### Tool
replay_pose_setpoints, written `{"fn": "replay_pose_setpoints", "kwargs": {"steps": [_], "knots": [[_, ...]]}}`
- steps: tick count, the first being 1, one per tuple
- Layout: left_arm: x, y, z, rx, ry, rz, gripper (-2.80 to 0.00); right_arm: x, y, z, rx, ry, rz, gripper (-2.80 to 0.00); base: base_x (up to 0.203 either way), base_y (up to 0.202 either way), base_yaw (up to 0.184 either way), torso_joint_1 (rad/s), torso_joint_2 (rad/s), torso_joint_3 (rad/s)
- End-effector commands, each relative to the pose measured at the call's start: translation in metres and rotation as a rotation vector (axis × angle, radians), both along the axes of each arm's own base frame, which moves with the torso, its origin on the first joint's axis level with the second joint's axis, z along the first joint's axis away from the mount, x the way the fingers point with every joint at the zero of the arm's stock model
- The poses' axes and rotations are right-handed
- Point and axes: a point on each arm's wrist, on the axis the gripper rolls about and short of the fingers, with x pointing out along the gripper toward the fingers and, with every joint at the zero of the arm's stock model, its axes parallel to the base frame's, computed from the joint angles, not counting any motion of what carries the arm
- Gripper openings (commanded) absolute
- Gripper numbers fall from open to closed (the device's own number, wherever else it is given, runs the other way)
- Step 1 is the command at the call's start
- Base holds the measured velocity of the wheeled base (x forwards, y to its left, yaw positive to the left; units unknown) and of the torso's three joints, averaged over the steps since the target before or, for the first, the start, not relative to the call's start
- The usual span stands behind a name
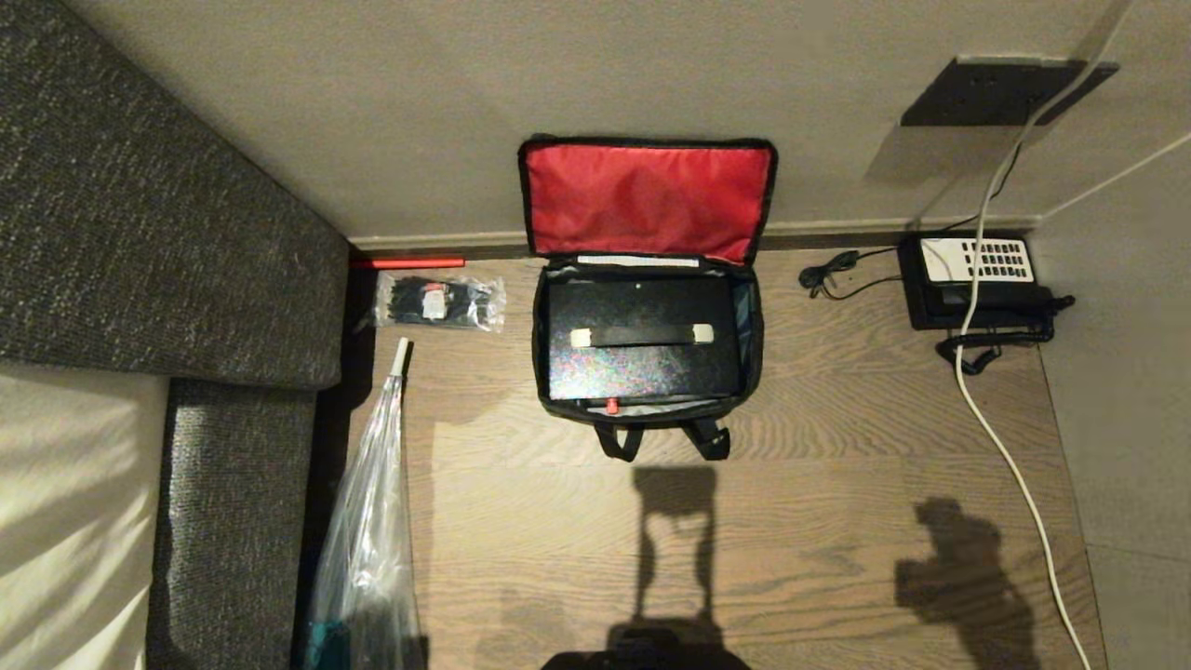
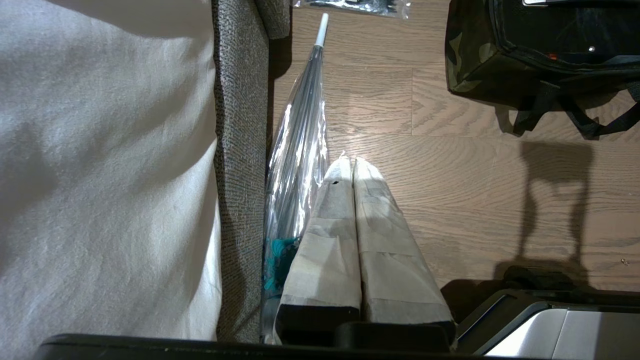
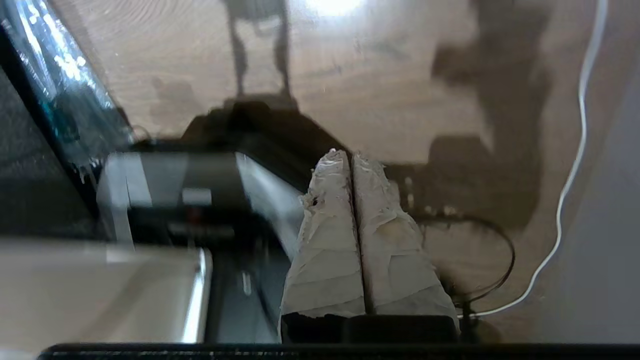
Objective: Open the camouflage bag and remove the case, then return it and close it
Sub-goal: Grip the handle
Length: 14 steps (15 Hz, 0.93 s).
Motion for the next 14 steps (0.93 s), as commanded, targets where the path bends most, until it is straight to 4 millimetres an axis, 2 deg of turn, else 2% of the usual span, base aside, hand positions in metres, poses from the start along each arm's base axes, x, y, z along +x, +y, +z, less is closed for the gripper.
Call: {"fn": "replay_pose_setpoints", "kwargs": {"steps": [1,2,4,6,7,8,9,10,11,12,14], "knots": [[0.000,0.000,0.000,0.000,-0.001,0.001,-2.80,0.141,0.007,0.000,-0.016,0.183,0.031,-2.80,0.000,0.000,0.000,0.000,0.00,0.000],[0.000,0.000,0.000,0.000,0.000,0.001,-2.80,0.187,0.011,-0.010,-0.024,0.160,0.051,-2.80,0.000,0.000,0.000,0.000,0.00,0.000],[0.000,0.000,0.000,0.000,-0.001,0.001,-2.80,0.256,0.022,-0.045,-0.038,0.143,0.091,-2.80,0.000,0.000,0.000,0.000,0.00,0.000],[0.000,0.000,0.000,0.000,-0.001,0.001,-2.80,0.305,0.039,-0.092,-0.052,0.115,0.142,-2.80,0.000,0.000,0.000,0.000,0.00,0.000],[0.000,0.000,0.000,0.000,0.000,0.001,-2.80,0.325,0.049,-0.106,-0.062,0.049,0.163,-2.80,0.000,0.000,0.000,0.000,0.00,0.000],[0.000,0.000,0.000,0.000,-0.001,0.001,-2.80,0.345,0.060,-0.112,-0.084,-0.069,0.192,-2.80,0.000,0.000,0.000,0.000,0.00,0.000],[0.000,0.000,0.000,0.000,-0.001,0.001,-2.80,0.358,0.069,-0.111,-0.115,-0.178,0.223,-2.80,0.000,0.000,0.000,0.000,0.00,0.000],[0.000,0.000,0.000,0.000,-0.001,0.001,-2.80,0.363,0.073,-0.107,-0.141,-0.224,0.244,-2.80,0.000,0.000,0.000,0.000,0.00,0.000],[0.000,0.000,0.000,0.000,-0.001,0.001,-2.80,0.360,0.078,-0.099,-0.169,-0.232,0.273,-2.80,0.000,0.000,0.000,0.000,0.00,0.000],[0.000,0.000,0.000,0.000,-0.001,0.001,-2.80,0.348,0.084,-0.089,-0.201,-0.214,0.323,-2.80,0.000,0.000,0.000,0.000,0.00,0.000],[0.000,0.000,0.000,0.000,-0.001,0.001,-2.80,0.332,0.115,-0.089,-0.208,-0.181,0.437,-2.80,0.000,0.000,0.000,0.000,0.00,0.000]]}}
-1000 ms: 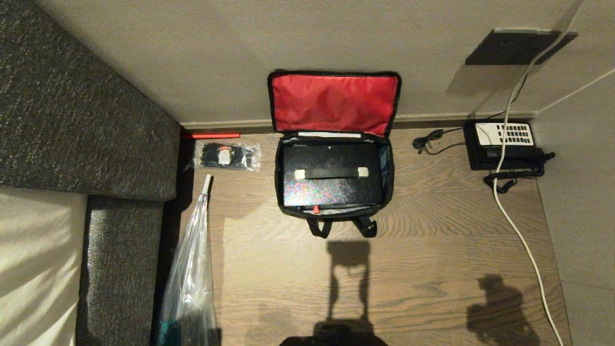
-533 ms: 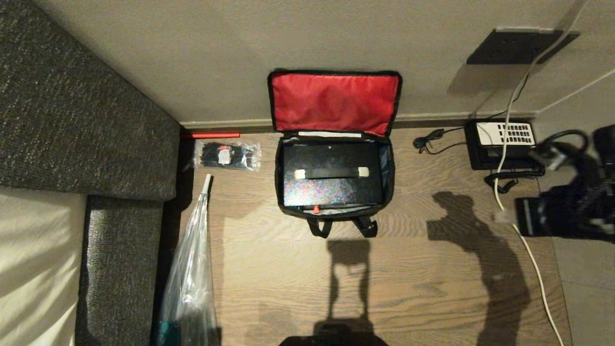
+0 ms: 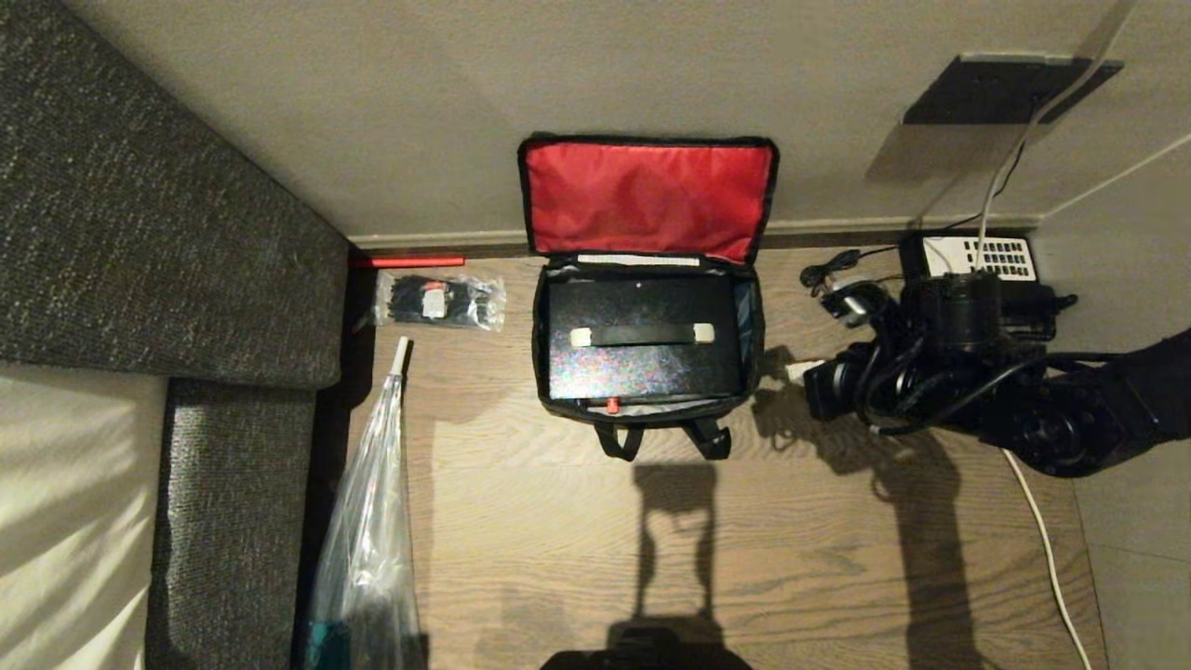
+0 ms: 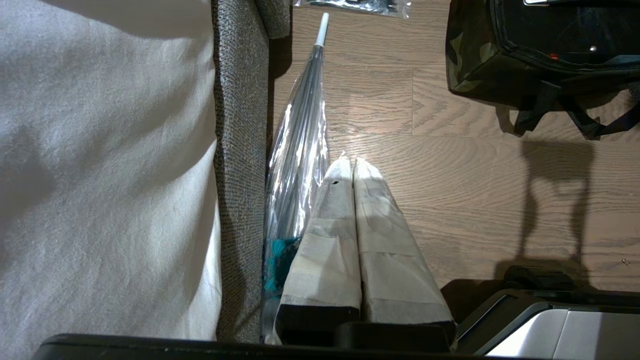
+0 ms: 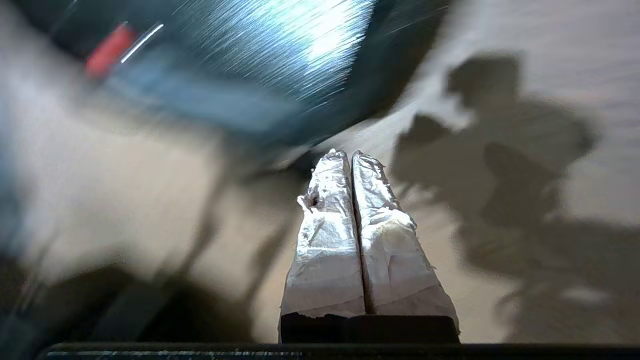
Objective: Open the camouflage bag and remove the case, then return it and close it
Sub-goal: Grip the handle
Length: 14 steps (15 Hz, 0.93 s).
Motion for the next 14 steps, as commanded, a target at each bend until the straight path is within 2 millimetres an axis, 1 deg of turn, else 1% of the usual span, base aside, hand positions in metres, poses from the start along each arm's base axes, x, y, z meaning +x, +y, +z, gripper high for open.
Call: {"fn": "replay_pose_setpoints", "kwargs": {"steps": [1,2,4,7,8,11,14], "knots": [[0.000,0.000,0.000,-0.001,-0.002,0.001,-2.80,-0.017,0.030,-0.003,-0.002,0.058,0.087,-1.45,0.000,0.000,0.000,0.000,0.00,0.000],[0.000,0.000,0.000,-0.001,-0.002,0.001,-2.80,-0.025,0.034,-0.010,-0.011,0.085,0.095,0.00,0.000,0.000,0.000,0.000,0.00,0.000],[0.000,0.000,0.000,-0.001,-0.002,0.001,-2.80,-0.034,0.053,-0.016,-0.064,0.081,0.063,0.00,0.000,0.000,0.000,0.000,0.00,0.000],[0.000,0.000,0.000,-0.001,-0.002,0.001,-2.80,-0.032,0.087,-0.037,-0.218,-0.014,-0.145,0.00,0.000,0.000,0.000,0.000,0.00,0.000],[0.000,0.000,0.000,-0.001,-0.003,0.001,-2.80,-0.033,0.100,-0.042,-0.253,-0.060,-0.157,0.00,0.000,0.000,0.000,0.000,0.00,0.000],[0.000,0.000,0.000,-0.001,-0.002,0.001,-2.80,-0.030,0.112,-0.040,-0.367,-0.223,-0.107,0.00,0.000,0.000,0.000,0.000,0.00,0.000],[0.000,0.000,0.000,-0.001,-0.001,0.001,-2.80,-0.029,0.113,-0.042,-0.576,-0.358,-0.093,0.00,0.000,0.000,0.000,0.000,0.00,0.000]]}}
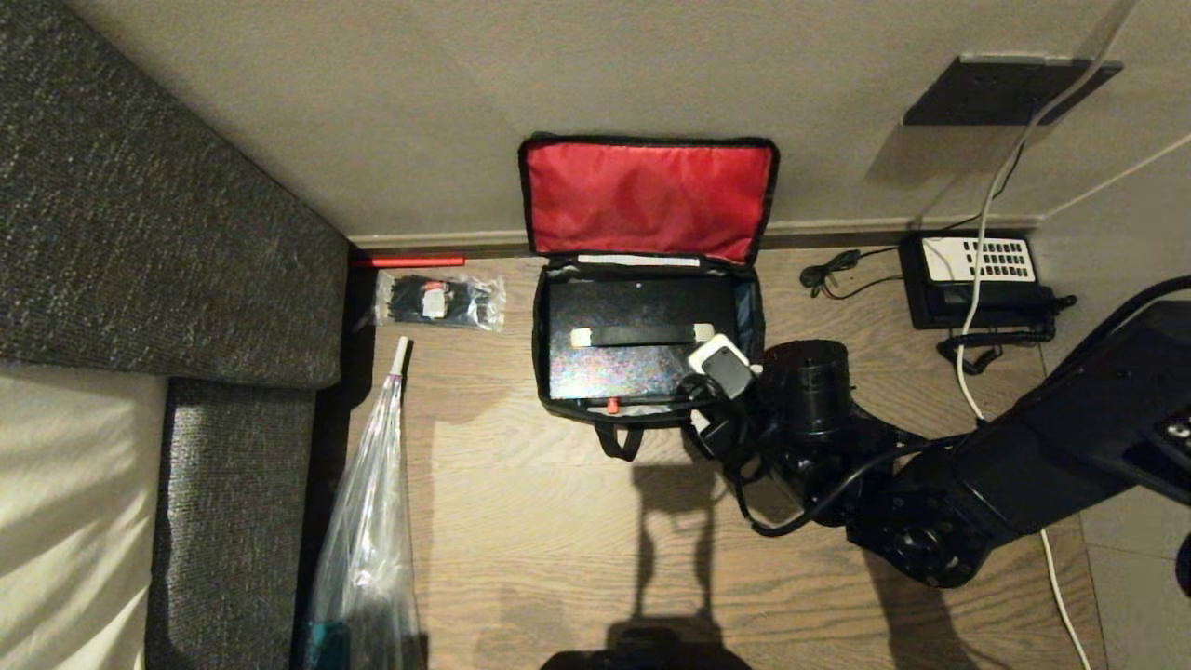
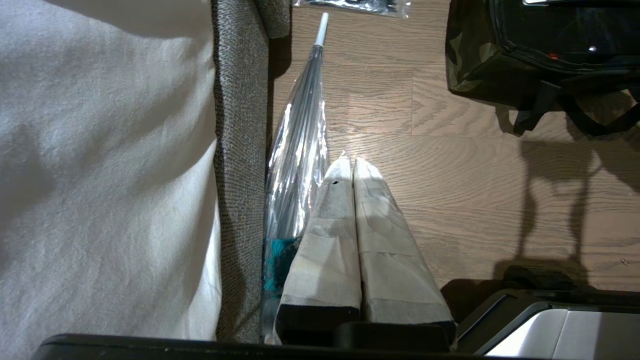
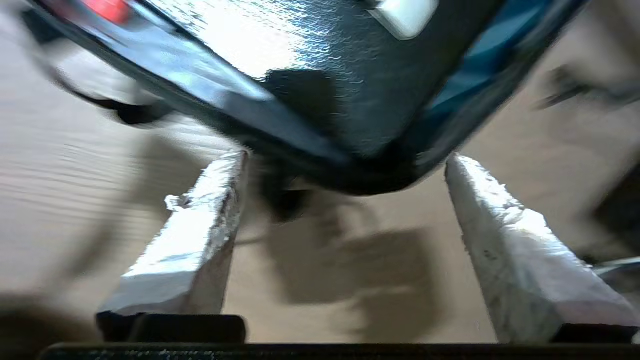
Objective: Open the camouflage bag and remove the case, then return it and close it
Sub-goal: Grip the handle
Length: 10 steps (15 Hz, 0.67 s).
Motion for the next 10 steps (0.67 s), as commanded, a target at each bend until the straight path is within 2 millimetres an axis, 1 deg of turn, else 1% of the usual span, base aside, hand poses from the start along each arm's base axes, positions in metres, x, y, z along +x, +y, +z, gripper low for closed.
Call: {"fn": "replay_pose_setpoints", "kwargs": {"steps": [1,3,5,8,9,10], "knots": [[0.000,0.000,0.000,0.000,-0.001,0.001,-2.80,0.002,0.003,-0.006,-0.209,-0.082,-0.004,0.00,0.000,0.000,0.000,0.000,0.00,0.000],[0.000,0.000,0.000,0.000,-0.001,0.001,-2.80,0.006,0.003,-0.006,-0.451,-0.176,-0.033,0.00,0.000,0.000,0.000,0.000,0.00,0.000],[0.000,0.000,0.000,0.000,-0.001,0.001,-2.80,0.012,0.010,-0.014,-0.620,-0.269,-0.060,0.00,0.000,0.000,0.000,0.000,0.00,0.000],[0.000,0.000,0.000,0.000,-0.001,0.001,-2.80,0.026,0.024,-0.005,-0.839,-0.369,-0.089,0.00,0.000,0.000,0.000,0.000,0.00,0.000],[0.000,0.000,0.000,0.000,-0.001,0.001,-2.80,0.028,0.032,-0.002,-0.826,-0.389,-0.090,0.00,0.000,0.000,0.000,0.000,0.00,0.000],[0.000,0.000,0.000,0.000,-0.001,0.001,-2.80,0.031,0.041,0.002,-0.753,-0.411,-0.098,0.00,0.000,0.000,0.000,0.000,0.00,0.000]]}}
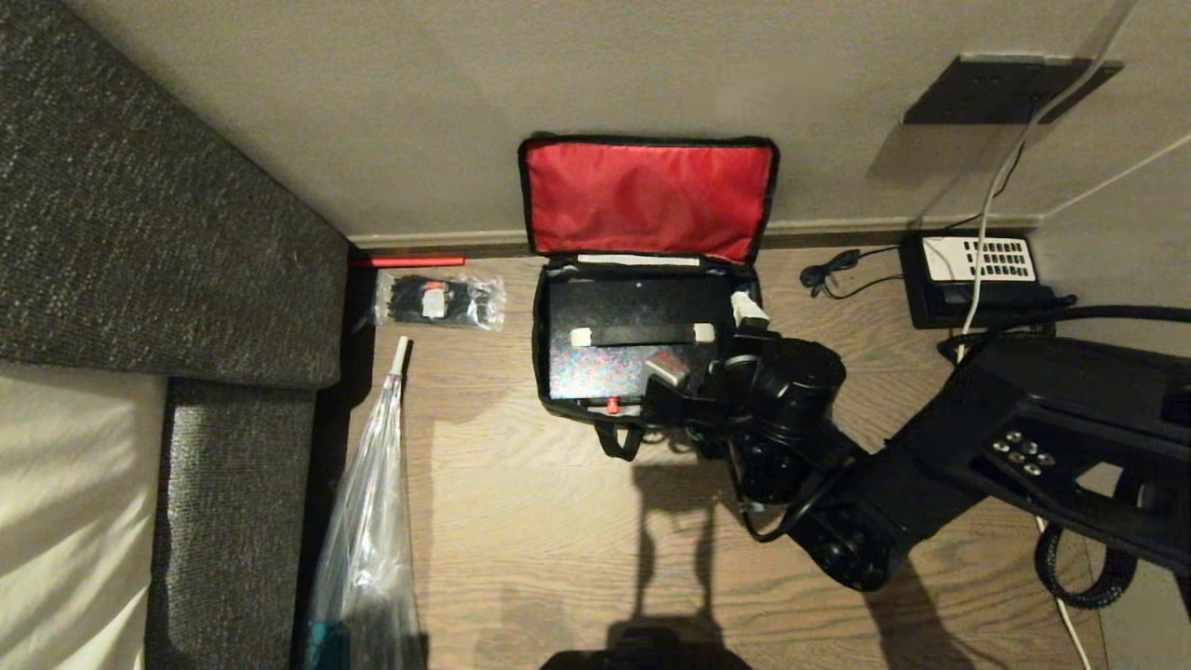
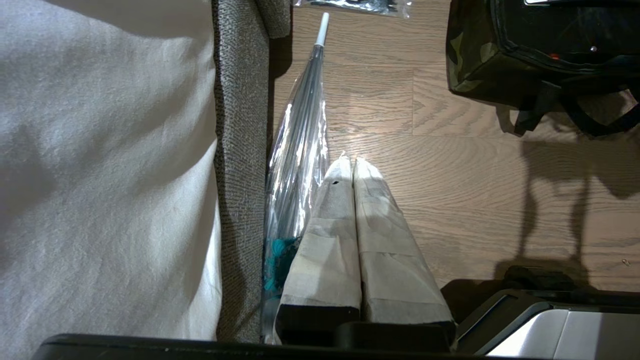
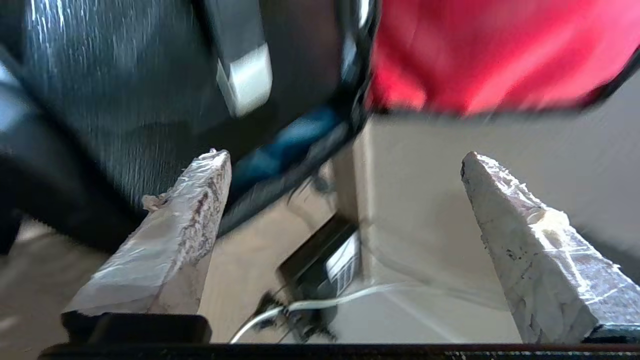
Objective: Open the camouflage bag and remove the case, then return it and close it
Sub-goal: Grip the handle
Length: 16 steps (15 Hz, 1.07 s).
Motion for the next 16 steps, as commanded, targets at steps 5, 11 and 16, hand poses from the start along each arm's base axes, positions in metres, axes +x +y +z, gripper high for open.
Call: {"fn": "replay_pose_setpoints", "kwargs": {"steps": [5,11,16], "knots": [[0.000,0.000,0.000,-0.001,-0.001,0.001,-2.80,0.015,0.035,-0.021,0.154,-0.019,0.044,0.00,0.000,0.000,0.000,0.000,0.00,0.000],[0.000,0.000,0.000,-0.001,-0.001,0.001,-2.80,0.026,0.050,-0.036,0.175,-0.018,0.042,0.00,0.000,0.000,0.000,0.000,0.00,0.000],[0.000,0.000,0.000,-0.001,-0.003,0.001,-2.80,0.027,0.053,-0.040,0.170,-0.018,0.052,0.00,0.000,0.000,0.000,0.000,0.00,0.000]]}}
